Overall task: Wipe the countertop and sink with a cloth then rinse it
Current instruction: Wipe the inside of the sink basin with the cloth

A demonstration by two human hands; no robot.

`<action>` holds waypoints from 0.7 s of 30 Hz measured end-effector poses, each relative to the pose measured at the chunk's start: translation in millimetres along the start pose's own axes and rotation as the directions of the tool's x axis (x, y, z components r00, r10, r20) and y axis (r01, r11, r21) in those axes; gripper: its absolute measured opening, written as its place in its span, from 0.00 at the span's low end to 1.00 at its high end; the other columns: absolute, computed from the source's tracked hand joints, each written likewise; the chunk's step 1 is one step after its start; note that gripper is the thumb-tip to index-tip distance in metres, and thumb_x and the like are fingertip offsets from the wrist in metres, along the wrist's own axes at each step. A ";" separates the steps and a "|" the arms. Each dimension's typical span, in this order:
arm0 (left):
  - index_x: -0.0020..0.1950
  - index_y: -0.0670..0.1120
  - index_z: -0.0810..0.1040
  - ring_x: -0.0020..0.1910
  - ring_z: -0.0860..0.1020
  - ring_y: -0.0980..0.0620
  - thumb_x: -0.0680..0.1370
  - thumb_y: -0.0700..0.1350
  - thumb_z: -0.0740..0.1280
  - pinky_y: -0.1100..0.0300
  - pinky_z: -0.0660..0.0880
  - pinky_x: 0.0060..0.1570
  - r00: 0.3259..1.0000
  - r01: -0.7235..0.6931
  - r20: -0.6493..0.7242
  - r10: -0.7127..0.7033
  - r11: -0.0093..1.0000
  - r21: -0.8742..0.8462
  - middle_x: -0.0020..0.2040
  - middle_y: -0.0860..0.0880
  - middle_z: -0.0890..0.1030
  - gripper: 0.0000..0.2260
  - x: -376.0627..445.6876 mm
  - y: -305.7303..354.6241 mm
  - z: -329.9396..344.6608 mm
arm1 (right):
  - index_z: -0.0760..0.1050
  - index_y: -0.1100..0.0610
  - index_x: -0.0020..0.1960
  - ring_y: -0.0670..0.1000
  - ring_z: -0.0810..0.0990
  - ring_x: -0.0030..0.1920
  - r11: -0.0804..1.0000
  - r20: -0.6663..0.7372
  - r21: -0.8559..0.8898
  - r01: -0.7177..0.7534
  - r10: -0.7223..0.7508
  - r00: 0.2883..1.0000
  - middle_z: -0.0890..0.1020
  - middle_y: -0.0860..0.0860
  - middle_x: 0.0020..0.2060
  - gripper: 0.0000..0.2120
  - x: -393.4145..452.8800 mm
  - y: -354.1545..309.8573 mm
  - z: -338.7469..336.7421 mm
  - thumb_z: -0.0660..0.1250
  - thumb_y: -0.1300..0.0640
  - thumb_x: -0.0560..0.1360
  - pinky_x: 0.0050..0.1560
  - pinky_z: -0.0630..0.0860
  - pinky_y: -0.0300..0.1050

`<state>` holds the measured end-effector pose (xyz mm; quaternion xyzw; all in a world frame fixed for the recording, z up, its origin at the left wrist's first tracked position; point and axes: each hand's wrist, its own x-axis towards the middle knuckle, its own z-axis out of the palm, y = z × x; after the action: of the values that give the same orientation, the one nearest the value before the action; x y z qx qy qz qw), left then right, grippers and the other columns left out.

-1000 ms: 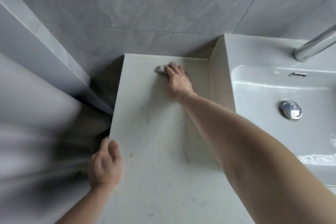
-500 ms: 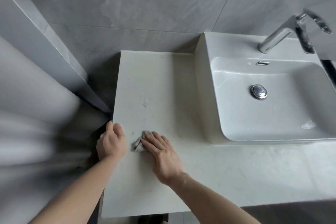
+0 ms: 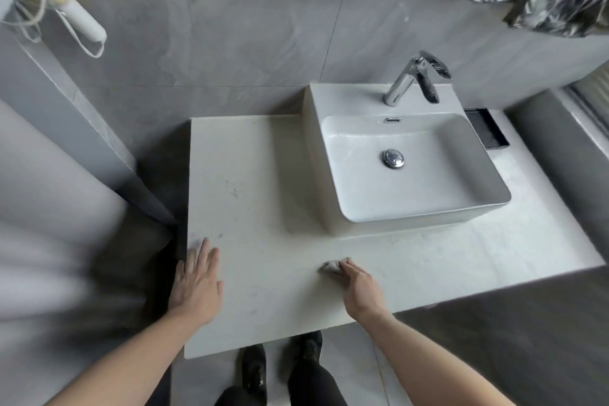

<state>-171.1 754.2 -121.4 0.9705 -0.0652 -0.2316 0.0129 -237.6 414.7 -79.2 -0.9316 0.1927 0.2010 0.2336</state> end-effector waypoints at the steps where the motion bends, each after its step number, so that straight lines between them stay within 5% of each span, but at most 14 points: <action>1: 0.84 0.47 0.46 0.83 0.43 0.42 0.83 0.54 0.57 0.44 0.50 0.80 0.999 -0.035 0.040 0.034 0.999 0.016 0.84 0.44 0.39 0.34 -3.2 7.6 -2.3 | 0.76 0.44 0.68 0.52 0.78 0.67 0.997 -0.043 0.063 -0.038 0.041 0.998 0.79 0.42 0.66 0.31 -2.1 5.8 -11.1 0.58 0.71 0.74 0.58 0.75 0.42; 5: 0.84 0.49 0.46 0.83 0.43 0.41 0.81 0.53 0.59 0.47 0.50 0.81 0.978 -0.052 0.196 0.066 0.996 -0.075 0.84 0.45 0.40 0.35 -14.2 38.5 -12.3 | 0.76 0.52 0.71 0.56 0.79 0.67 0.934 -0.147 0.285 -0.217 0.266 0.953 0.81 0.47 0.68 0.31 -8.7 26.4 -43.2 0.55 0.73 0.75 0.59 0.76 0.46; 9: 0.84 0.52 0.52 0.82 0.47 0.39 0.80 0.56 0.59 0.47 0.55 0.79 0.949 -0.037 0.306 0.070 0.993 -0.110 0.84 0.47 0.41 0.33 -20.6 66.2 -23.8 | 0.76 0.54 0.71 0.57 0.85 0.57 0.847 -0.148 0.476 -0.236 0.341 0.928 0.84 0.50 0.64 0.29 -1.7 47.7 -52.3 0.55 0.71 0.75 0.57 0.81 0.50; 12: 0.82 0.54 0.59 0.82 0.51 0.39 0.78 0.59 0.60 0.48 0.57 0.77 0.931 0.022 0.363 0.034 0.988 -0.151 0.84 0.47 0.44 0.32 -17.0 81.8 -29.0 | 0.76 0.52 0.69 0.54 0.86 0.39 0.707 -0.081 0.667 -0.235 0.382 0.920 0.88 0.54 0.48 0.28 5.5 57.0 -53.9 0.57 0.71 0.73 0.43 0.84 0.49; 15: 0.81 0.51 0.62 0.82 0.55 0.47 0.78 0.59 0.63 0.54 0.56 0.78 0.932 0.095 0.363 0.019 0.951 -0.294 0.84 0.48 0.53 0.33 -7.8 99.8 -34.2 | 0.78 0.54 0.67 0.50 0.83 0.33 0.602 -0.071 0.781 -0.168 0.352 0.933 0.87 0.49 0.39 0.29 7.0 59.6 -68.1 0.58 0.71 0.71 0.34 0.78 0.40; 19: 0.78 0.51 0.69 0.72 0.73 0.48 0.78 0.57 0.67 0.54 0.68 0.70 0.960 0.181 0.277 -0.029 0.820 -0.543 0.74 0.47 0.75 0.29 2.3 152.0 -62.8 | 0.79 0.46 0.67 0.43 0.77 0.33 0.669 -0.182 0.743 0.025 0.166 0.969 0.82 0.40 0.39 0.30 10.3 75.8 -108.1 0.56 0.71 0.76 0.34 0.75 0.36; 21: 0.77 0.51 0.71 0.68 0.77 0.46 0.76 0.58 0.69 0.56 0.70 0.66 0.970 0.214 0.231 -0.078 0.724 -0.656 0.70 0.47 0.79 0.30 11.8 181.2 -80.2 | 0.79 0.41 0.66 0.38 0.78 0.38 0.717 -0.252 0.683 0.139 0.052 0.966 0.82 0.36 0.39 0.28 19.4 87.0 -129.2 0.58 0.70 0.79 0.42 0.76 0.36</action>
<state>-146.3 572.7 -45.1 0.8750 0.0994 -0.3300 0.3400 -223.8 272.3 -14.6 -0.7977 0.2600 -0.0124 0.5440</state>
